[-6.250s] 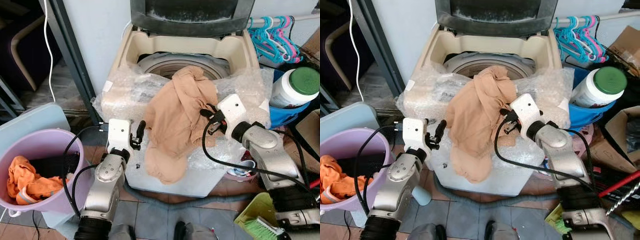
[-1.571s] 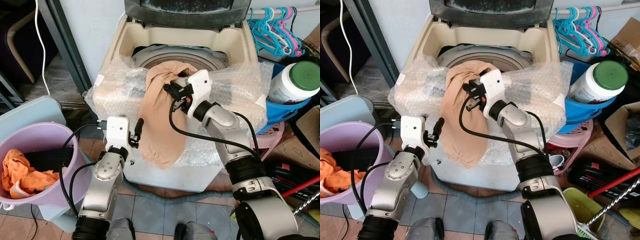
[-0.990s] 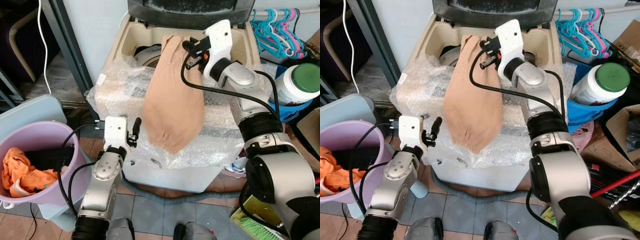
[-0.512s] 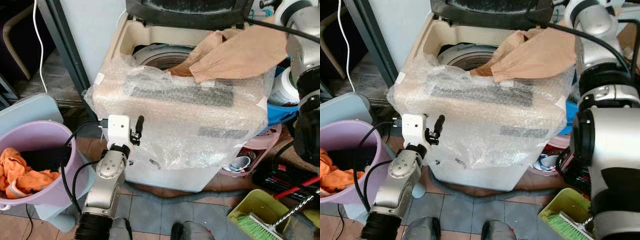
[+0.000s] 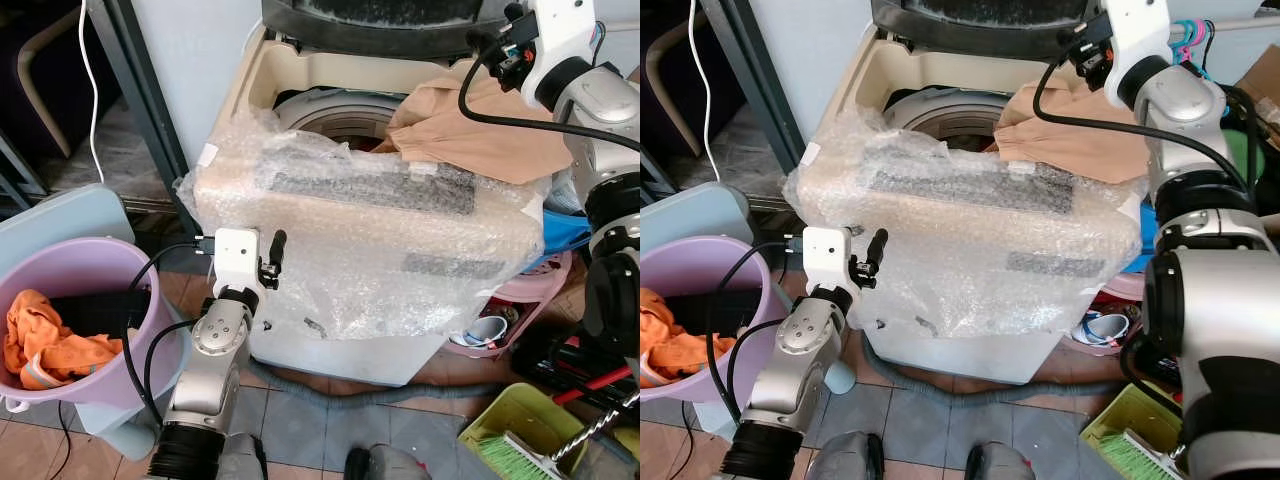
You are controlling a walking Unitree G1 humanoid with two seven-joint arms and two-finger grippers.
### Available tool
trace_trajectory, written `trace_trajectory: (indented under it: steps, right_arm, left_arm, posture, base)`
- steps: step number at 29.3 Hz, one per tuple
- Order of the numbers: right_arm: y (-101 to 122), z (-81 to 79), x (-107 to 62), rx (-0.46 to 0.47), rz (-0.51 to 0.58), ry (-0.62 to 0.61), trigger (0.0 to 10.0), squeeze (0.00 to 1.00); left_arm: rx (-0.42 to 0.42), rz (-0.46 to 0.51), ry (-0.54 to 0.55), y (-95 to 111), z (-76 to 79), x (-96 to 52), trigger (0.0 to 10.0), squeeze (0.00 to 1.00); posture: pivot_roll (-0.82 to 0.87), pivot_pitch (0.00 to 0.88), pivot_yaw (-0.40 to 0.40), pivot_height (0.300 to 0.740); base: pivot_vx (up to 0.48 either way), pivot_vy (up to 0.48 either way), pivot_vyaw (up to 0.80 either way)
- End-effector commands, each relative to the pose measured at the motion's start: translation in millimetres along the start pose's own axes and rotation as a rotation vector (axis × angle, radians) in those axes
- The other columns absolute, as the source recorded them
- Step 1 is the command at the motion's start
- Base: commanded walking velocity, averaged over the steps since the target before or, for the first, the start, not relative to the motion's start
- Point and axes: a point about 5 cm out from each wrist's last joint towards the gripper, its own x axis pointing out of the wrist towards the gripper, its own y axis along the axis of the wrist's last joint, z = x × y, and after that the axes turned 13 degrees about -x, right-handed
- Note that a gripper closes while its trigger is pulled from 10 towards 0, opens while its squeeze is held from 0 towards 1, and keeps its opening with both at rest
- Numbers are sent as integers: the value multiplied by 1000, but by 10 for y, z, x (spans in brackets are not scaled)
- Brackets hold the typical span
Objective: Clothes washing
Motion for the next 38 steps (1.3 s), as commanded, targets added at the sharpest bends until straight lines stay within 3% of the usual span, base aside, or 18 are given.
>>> trace_trajectory:
  steps: [1,5,7,8,9,10,15,20,23,26,28,31,38]
  right_arm:
    - [-222,22,-96,13,-86,-51,10000,1000]
    - [-451,5,-223,-1,-153,-100,10000,1000]
    - [-755,6,-420,34,-253,-213,10000,1000]
    - [-755,6,-420,34,-253,-213,10000,1000]
    - [-965,-13,-582,48,-325,-286,10000,1000]
    - [-1042,-29,-647,79,-345,-326,10000,1000]
    - [-1145,-84,-784,110,-337,-433,10000,1000]
    - [-1292,-105,-906,111,-443,-541,10000,1000]
    - [-1402,-230,-953,168,-533,-528,10000,1000]
    - [-1454,-409,-922,241,-600,-449,10000,1000]
    - [-1459,-445,-908,261,-610,-429,10000,1000]
    - [-1303,-460,-738,318,-519,-394,10000,1000]
    - [-1012,-496,-492,345,-385,-342,10000,1000]
  left_arm:
    - [6,-15,4,-33,-24,-26,10000,0]
    - [6,-16,3,-38,-27,-44,10000,0]
    - [9,-24,-2,-52,-28,-62,10000,0]
    - [9,-24,-2,-52,-28,-62,10000,0]
    - [10,-30,-7,-61,-27,-71,10000,0]
    - [11,-32,-11,-64,-24,-68,10000,0]
    - [13,-35,-25,-59,-5,-44,10000,0]
    - [11,-34,-29,-59,7,-44,10000,0]
    - [12,-39,-25,-75,-7,-71,10000,0]
    - [13,-42,-22,-80,-13,-84,10000,0]
    - [13,-43,-22,-80,-12,-82,10000,0]
    - [15,-45,-21,-83,-8,-77,10000,0]
    - [21,-53,-3,-101,-39,-152,10000,0]
  posture:
    - [-46,52,-17,740]
    - [-46,57,-14,740]
    - [-53,63,-6,740]
    - [-53,63,-6,740]
    - [-55,65,-2,740]
    - [-59,66,2,740]
    - [-68,67,9,740]
    - [-62,65,7,740]
    - [-60,64,5,740]
    - [-51,65,1,740]
    - [-51,65,0,740]
    - [-51,65,-1,740]
    - [-27,84,-12,740]
  base:
    - [0,0,0]
    - [0,0,0]
    - [0,0,0]
    - [0,0,0]
    - [0,0,0]
    - [0,0,0]
    - [0,0,0]
    - [0,0,0]
    - [0,0,0]
    - [0,0,0]
    - [0,0,0]
    - [0,0,0]
    - [0,0,0]
